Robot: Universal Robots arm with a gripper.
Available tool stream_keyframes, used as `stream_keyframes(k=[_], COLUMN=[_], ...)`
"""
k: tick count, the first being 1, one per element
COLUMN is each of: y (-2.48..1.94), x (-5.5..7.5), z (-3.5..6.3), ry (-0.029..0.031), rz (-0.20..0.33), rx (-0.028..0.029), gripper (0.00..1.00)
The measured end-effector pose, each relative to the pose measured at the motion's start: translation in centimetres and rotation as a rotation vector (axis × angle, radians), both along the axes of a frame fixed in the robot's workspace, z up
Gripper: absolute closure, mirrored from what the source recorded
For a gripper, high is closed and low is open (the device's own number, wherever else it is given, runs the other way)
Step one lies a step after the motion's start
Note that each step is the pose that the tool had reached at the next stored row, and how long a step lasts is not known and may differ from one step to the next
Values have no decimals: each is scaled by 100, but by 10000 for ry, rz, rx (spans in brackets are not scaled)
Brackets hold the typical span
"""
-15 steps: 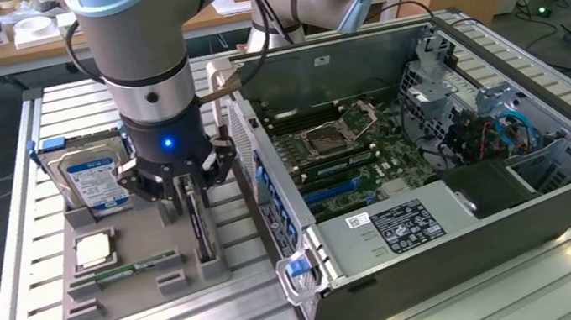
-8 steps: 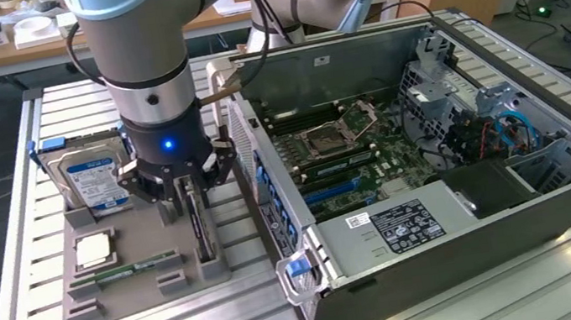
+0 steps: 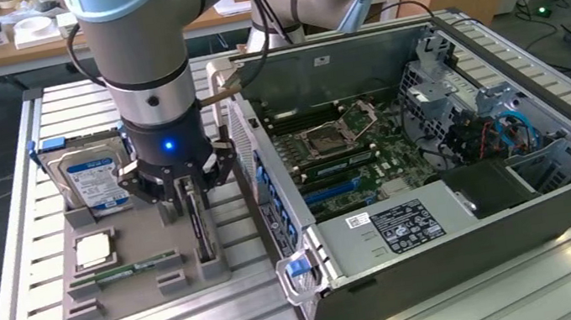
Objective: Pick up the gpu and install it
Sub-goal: 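Pick up the gpu and move the gpu toward the slot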
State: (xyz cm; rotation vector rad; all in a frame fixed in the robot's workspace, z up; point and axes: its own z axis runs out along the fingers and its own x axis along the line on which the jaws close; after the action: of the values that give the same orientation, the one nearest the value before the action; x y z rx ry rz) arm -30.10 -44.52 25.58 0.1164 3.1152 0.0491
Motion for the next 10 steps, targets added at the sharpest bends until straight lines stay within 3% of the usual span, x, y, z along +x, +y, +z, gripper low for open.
stream_keyframes(k=[10], y=[0], x=[0], z=[-18], ry=[-2], rz=[0], rx=[1], gripper=[58])
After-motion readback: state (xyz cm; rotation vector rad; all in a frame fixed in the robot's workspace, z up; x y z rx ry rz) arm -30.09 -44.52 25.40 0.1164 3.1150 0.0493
